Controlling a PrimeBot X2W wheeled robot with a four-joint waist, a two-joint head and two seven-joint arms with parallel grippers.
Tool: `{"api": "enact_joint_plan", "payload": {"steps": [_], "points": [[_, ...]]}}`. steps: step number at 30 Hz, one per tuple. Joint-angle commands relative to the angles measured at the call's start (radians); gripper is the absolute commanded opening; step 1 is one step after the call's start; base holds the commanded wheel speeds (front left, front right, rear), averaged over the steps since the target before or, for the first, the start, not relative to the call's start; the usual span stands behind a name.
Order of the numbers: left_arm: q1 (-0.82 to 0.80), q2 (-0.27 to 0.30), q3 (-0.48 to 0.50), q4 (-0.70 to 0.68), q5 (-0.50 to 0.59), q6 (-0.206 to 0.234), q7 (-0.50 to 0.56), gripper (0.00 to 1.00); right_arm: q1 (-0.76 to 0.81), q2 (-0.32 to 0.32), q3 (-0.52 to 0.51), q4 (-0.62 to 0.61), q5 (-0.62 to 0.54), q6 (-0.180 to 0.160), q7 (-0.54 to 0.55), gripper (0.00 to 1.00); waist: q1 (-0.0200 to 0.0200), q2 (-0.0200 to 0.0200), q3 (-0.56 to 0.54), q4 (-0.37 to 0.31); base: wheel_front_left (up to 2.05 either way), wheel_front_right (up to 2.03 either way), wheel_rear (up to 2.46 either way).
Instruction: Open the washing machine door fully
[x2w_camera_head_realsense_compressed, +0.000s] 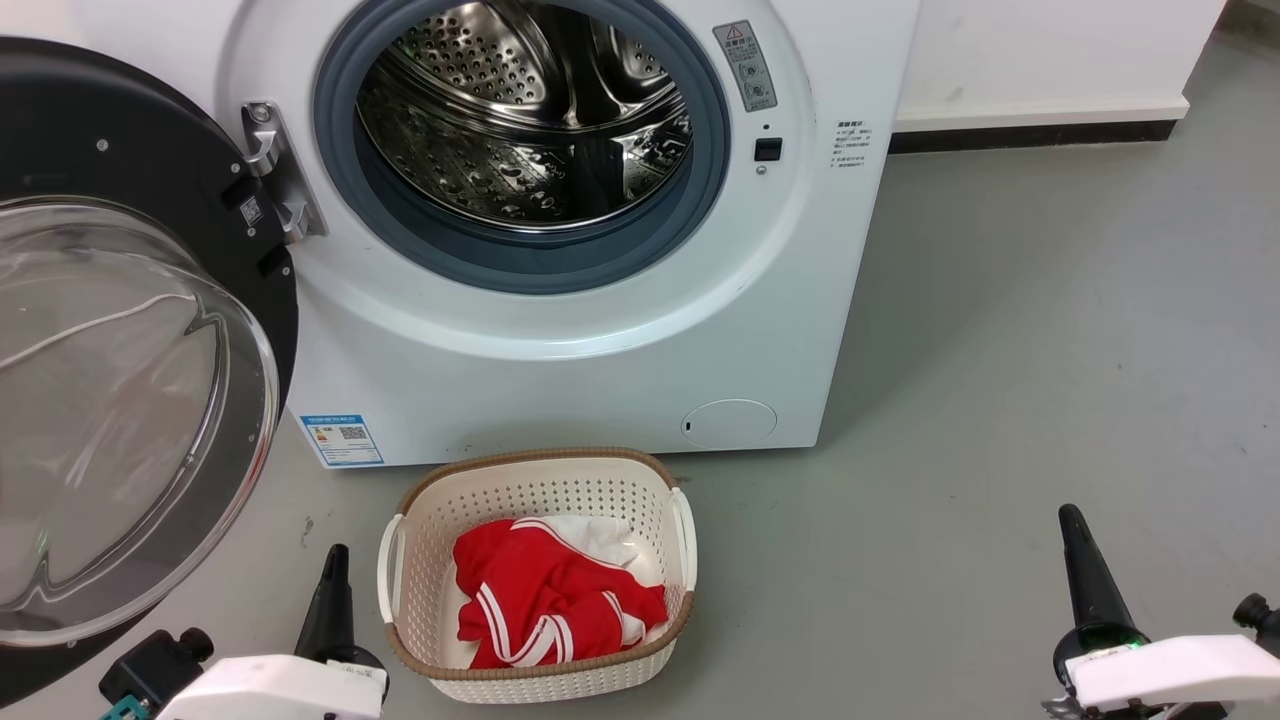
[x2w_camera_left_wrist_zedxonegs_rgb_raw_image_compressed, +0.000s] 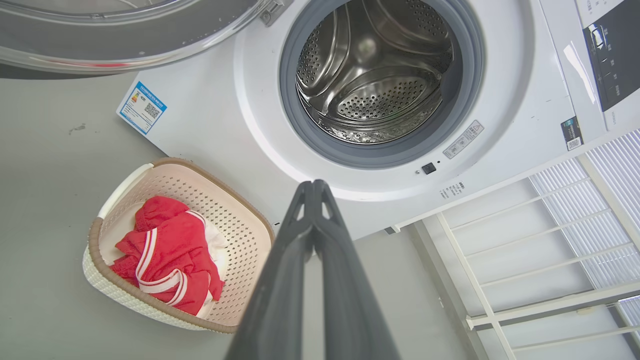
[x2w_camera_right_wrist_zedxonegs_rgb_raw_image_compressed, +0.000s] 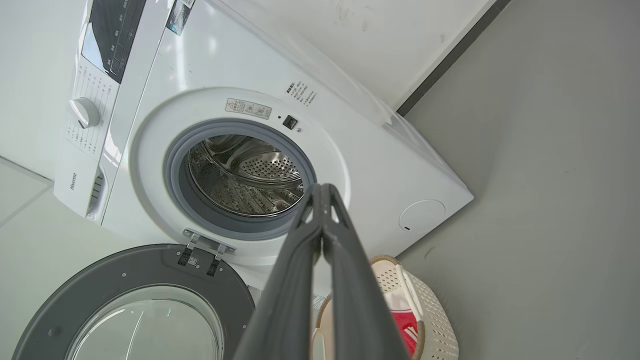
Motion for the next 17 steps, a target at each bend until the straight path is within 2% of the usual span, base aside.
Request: {"api": "enact_joint_plan", "payload": {"steps": [1,17], "points": [[-0.025,0.002,0.005,-0.003,-0.036,-0.007,0.008,0.0,-0.027,-0.008,-0.003,-0.001,0.036,0.0,0.007,0.0,0.0,-0.0001,0.0,0.0,0.0,0.0,0.0],[-0.06,0.003,0.013,0.022,-0.222,-0.024,0.053,0.0,-0.064,-0.008,-0.013,0.03,0.212,0.0,0.051,0.0,0.0,-0.0001,0.004,0.003,0.0,0.0,0.0]]}}
